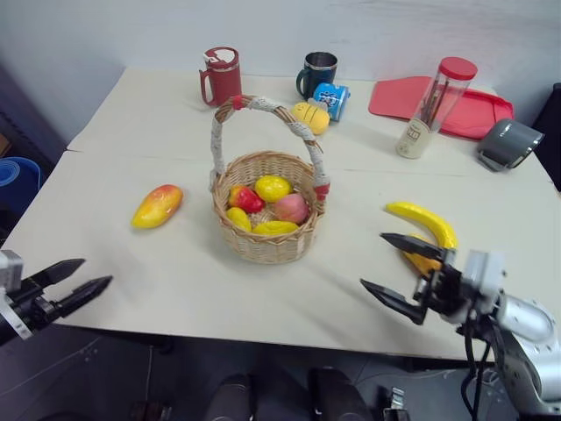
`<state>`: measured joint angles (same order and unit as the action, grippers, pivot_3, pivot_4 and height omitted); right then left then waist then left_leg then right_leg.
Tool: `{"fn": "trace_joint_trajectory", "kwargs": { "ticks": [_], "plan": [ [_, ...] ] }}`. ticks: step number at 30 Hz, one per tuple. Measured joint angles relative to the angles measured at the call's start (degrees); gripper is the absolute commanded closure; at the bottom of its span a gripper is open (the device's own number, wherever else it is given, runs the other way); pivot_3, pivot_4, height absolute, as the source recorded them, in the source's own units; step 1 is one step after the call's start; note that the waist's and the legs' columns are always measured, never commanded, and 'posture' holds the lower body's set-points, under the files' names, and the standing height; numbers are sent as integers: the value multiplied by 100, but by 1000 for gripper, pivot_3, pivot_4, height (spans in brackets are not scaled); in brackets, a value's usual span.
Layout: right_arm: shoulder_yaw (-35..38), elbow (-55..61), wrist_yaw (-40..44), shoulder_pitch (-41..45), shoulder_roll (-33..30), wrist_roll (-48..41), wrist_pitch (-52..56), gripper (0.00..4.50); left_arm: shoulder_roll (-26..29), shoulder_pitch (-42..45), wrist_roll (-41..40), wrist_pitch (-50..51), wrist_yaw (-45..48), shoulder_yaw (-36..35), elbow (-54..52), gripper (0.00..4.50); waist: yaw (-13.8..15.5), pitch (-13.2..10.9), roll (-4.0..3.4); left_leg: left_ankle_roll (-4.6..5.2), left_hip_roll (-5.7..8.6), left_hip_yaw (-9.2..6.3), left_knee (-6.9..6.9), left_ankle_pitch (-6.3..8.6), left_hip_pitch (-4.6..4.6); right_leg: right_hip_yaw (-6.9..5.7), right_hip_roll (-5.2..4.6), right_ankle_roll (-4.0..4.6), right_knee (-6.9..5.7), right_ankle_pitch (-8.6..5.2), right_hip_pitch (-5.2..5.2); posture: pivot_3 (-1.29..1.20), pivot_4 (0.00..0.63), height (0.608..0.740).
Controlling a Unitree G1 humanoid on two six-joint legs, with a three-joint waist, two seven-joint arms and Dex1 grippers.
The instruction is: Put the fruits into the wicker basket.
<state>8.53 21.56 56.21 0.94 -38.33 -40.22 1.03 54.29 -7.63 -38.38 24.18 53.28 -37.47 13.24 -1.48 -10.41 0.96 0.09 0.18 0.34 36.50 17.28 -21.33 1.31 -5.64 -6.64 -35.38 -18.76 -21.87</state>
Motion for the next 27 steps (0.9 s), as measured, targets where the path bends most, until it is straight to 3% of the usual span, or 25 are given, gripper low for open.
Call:
{"fn": "trace_joint_trajectory", "kwargs": {
  "ticks": [1, 3, 6, 12, 16, 20, 23, 27],
  "plan": [
    [24, 191, -92, 535, -136, -205, 289, 149, 354, 713, 185, 7, -1, 149, 588, 0, 18, 3, 9, -6, 0, -19, 0, -3, 1, -26, -5, 3, -4, -1, 7, 0, 150, 740],
    [77, 352, -173, 809, -186, -336, 509, 149, 599, 1392, 370, 40, 181, 533, 917, 0, 49, 6, 12, -9, 3, -28, -10, -2, 4, -59, -22, 8, 2, -4, 16, 0, 150, 740],
    [102, 428, -347, 1095, -201, -516, 906, 149, 677, 2705, 878, 105, 425, 1495, 1663, 0, 119, 2, 6, -11, 11, -19, -20, 0, -4, -120, -51, 10, -2, -5, -3, 0, 150, 740],
    [332, 549, -319, 1103, -490, -550, 1308, 149, 99, 4730, 1981, -76, 839, 2934, 3368, 0, 140, 5, 15, -7, 15, 59, 80, 15, -117, -282, -32, -9, -91, 5, -117, 0, 150, 740],
    [1075, 547, -85, 627, -957, -680, 1548, 149, -205, 5497, 2490, -447, 1056, 3341, 4276, 0, 152, -2, 30, 50, 22, 129, 127, 49, -117, -415, -98, -39, -85, 22, -116, 0, 150, 740],
    [1509, 554, -75, 482, -997, -958, 1712, 149, -448, 5886, 2738, -706, 1148, 3423, 4801, 0, 129, -9, 41, 90, 13, 181, 178, 76, -97, -428, -110, -69, -55, 66, -80, 0, 150, 740],
    [1697, 565, -122, 442, -893, -1189, 1793, 0, -609, 6041, 2885, -881, 1161, 3437, 5056, 565, 139, -11, 45, 102, 11, 184, 201, 77, -97, -423, -113, -79, -43, 97, -69, 0, 150, 740],
    [1859, 564, -21, 231, -728, -1301, 1738, 0, -790, 6100, 2968, -1060, 1287, 3430, 5246, 1838, 154, -13, 48, 103, 8, 183, 211, 78, -98, -421, -116, -74, -44, 112, -69, 0, 150, 740]
  ]
}}
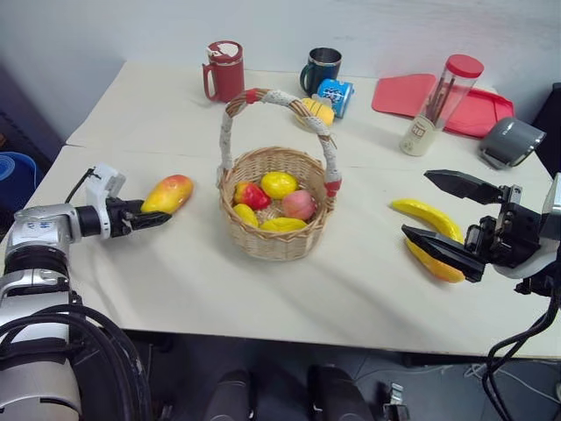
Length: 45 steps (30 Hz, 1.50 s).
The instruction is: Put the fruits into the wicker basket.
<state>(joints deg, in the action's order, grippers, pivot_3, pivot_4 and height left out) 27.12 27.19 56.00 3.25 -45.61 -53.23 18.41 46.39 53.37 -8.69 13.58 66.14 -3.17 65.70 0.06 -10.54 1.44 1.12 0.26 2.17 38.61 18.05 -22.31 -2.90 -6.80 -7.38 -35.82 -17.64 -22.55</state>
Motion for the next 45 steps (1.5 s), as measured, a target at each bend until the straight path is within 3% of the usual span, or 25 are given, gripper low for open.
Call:
{"fn": "trace_joint_trajectory", "kwargs": {
  "ticks": [7, 13, 17, 22, 29, 35, 39, 45],
  "plan": [
    [282, -261, 559, -46, 143, -12, -429, 0, -18, -127, -454, -474, 906, -557, -280, 3960, -13, -1, 0, -1, -3, 1, 4, 0, -1, 2, -7, 4, -1, 3, -2, 0, 150, 740],
    [288, -800, 1021, -146, 162, 185, -709, 0, 439, -1455, -1227, 424, 1936, -751, -3074, 3960, -44, -6, -9, -3, -3, 5, -8, 1, 2, -2, -55, 5, 7, 4, -3, 0, 150, 740],
    [238, -1415, 1317, -222, 274, 452, -875, 0, 581, -2641, -1910, 1448, 1791, -950, -5426, 3960, -19, -14, -22, 4, 0, -4, -4, 4, 1, 10, -76, 7, 23, 4, 8, 0, 150, 740],
    [207, -1884, 1607, -191, 317, 688, -1087, 0, 464, -2919, -1980, 1557, 722, -1401, -5929, 3960, -6, -21, -35, -1, 3, -7, -17, -5, 19, 6, -76, 23, 31, 13, 10, 0, 150, 740],
    [13, -1671, 1579, -232, 534, 815, -1219, 0, 60, -3791, -1772, 941, -677, -2328, -5199, 1883, -119, -20, -40, -14, -3, 19, -56, -16, 40, -18, -65, 25, 15, 15, 2, 0, 150, 740],
    [-353, -1185, 1359, -195, 905, 968, -1392, 0, -203, -5175, -1819, 203, -1413, -3759, -4871, 26, -165, -19, -38, -10, -3, 20, -55, 0, 38, -13, -87, 25, 33, 16, 5, 0, 150, 740],
    [-586, -1177, 1306, -141, 1037, 1133, -1596, 0, -638, -6012, -1932, -34, -1834, -4533, -4686, 26, -144, -19, -38, -11, -4, 18, -55, 6, 37, -14, -94, 26, 58, 16, 7, 0, 150, 740],
    [-816, -1136, 1213, -106, 1065, 1166, -1616, 0, -1078, -6517, -2272, 79, -2197, -4739, -5530, 26, 38, -15, -31, -14, -4, 2, -55, 27, 37, -23, -103, 49, 74, 33, 15, 0, 150, 740]
  ]
}}
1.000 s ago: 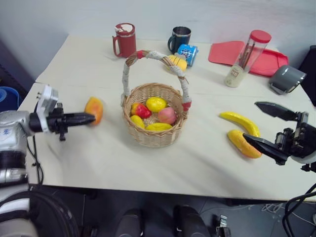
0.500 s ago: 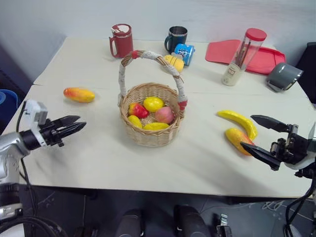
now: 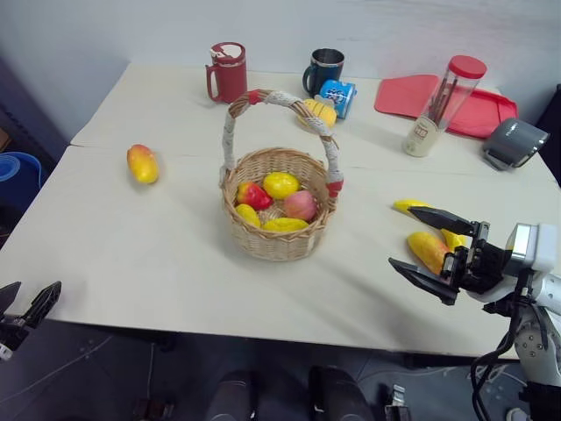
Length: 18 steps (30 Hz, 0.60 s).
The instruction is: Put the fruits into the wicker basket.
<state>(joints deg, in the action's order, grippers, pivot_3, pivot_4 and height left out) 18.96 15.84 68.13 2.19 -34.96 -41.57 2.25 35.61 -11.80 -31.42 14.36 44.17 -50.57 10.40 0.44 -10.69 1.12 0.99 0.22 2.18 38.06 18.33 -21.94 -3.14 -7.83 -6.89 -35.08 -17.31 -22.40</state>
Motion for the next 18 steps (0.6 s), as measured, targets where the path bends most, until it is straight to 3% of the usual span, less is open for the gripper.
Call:
{"fn": "trace_joint_trajectory", "kwargs": {
  "ticks": [4, 8, 13, 18],
  "plan": [
    [-86, 64, -76, -1, 19, 2, 12, 0, -13, 333, -235, 412, -493, 141, -788, 26, 13, -1, -3, -2, -1, 0, 0, -3, 1, 0, 1, 2, -1, 3, 0, 0, 150, 740],
    [-198, 102, -177, 223, 17, 0, 63, 0, 358, 1590, -266, 1400, -1419, 728, -846, 26, 20, -1, -2, -28, -1, 0, 0, -25, 0, -5, 12, -1, -6, 6, -1, 0, 150, 740],
    [-539, 174, -484, 866, 9, 14, 378, 0, 701, 4135, 51, 2326, -2509, 1701, 429, 26, 18, 0, -1, -5, 5, 17, 3, -48, -9, -65, 33, -15, -40, 14, -15, 0, 150, 740],
    [-722, 175, -640, 1087, 7, 83, 522, 0, 717, 5779, 965, 1922, -3110, 2593, 2571, 26, -43, 0, 3, 7, 7, 68, 6, -43, -14, -152, 33, -17, -50, 15, -39, 0, 150, 740]
  ]
}}
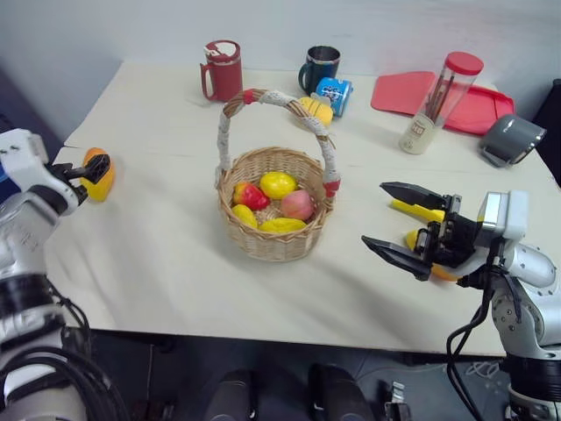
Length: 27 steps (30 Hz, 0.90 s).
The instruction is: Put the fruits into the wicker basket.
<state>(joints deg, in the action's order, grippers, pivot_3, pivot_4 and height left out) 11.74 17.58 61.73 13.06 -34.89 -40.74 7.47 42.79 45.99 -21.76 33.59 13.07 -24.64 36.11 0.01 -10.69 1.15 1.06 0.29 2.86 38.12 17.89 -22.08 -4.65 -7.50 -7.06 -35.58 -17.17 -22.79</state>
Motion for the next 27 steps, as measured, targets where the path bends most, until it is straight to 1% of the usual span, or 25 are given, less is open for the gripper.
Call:
{"fn": "trace_joint_trajectory", "kwargs": {
  "ticks": [4, 7, 11, 15, 19, 22, 27],
  "plan": [
    [-32, 1, -134, 129, 3, 39, 54, 0, 32, 1013, 551, -1122, -294, 228, 1898, 26, -7, -4, 9, 12, 0, 24, 6, 9, -3, -62, -22, -6, 6, 3, -5, 0, 150, 740],
    [-40, 5, -219, 154, 3, 52, 105, 0, 117, 1419, 791, -1705, -450, 312, 2746, 26, 3, -6, 12, 14, -1, 25, 8, 10, -4, -103, -37, -6, 6, 5, -5, 0, 150, 740],
    [-40, 16, -353, 154, 7, 62, 146, 0, 144, 1610, 1034, -2157, -614, 375, 3459, 26, 11, -6, 13, 14, 2, 25, 16, 10, -3, -132, -53, -4, -2, 6, -4, 0, 150, 740],
    [-40, 35, -465, 154, 8, 62, 165, 0, 220, 1604, 1129, -2336, -959, 332, 3879, 26, -5, -11, 21, 15, 0, 25, 19, 9, -2, -132, -53, -2, -7, 10, -3, 0, 150, 740],
    [-17, 196, -638, 31, 8, 63, 257, 0, 424, 1559, 1261, -2620, -1326, 294, 3973, 26, 5, -14, 28, 14, -1, 22, 18, 9, -3, -136, -55, 2, -7, 12, -4, 0, 150, 740],
    [-8, 320, -772, -173, 8, 69, 261, 0, 492, 1559, 1257, -2652, -1284, 199, 4070, 26, 33, -14, 29, 20, 8, 24, 18, 7, -3, -143, -67, -1, -7, 13, -3, 0, 150, 740],
    [9, 499, -915, -333, 8, 98, 255, 0, 359, 1558, 1289, -2627, -1080, 132, 4144, 26, 101, -14, 33, 24, 10, 25, 28, 6, -6, -143, -69, -3, -7, 19, -2, 0, 150, 740]
  ]
}}
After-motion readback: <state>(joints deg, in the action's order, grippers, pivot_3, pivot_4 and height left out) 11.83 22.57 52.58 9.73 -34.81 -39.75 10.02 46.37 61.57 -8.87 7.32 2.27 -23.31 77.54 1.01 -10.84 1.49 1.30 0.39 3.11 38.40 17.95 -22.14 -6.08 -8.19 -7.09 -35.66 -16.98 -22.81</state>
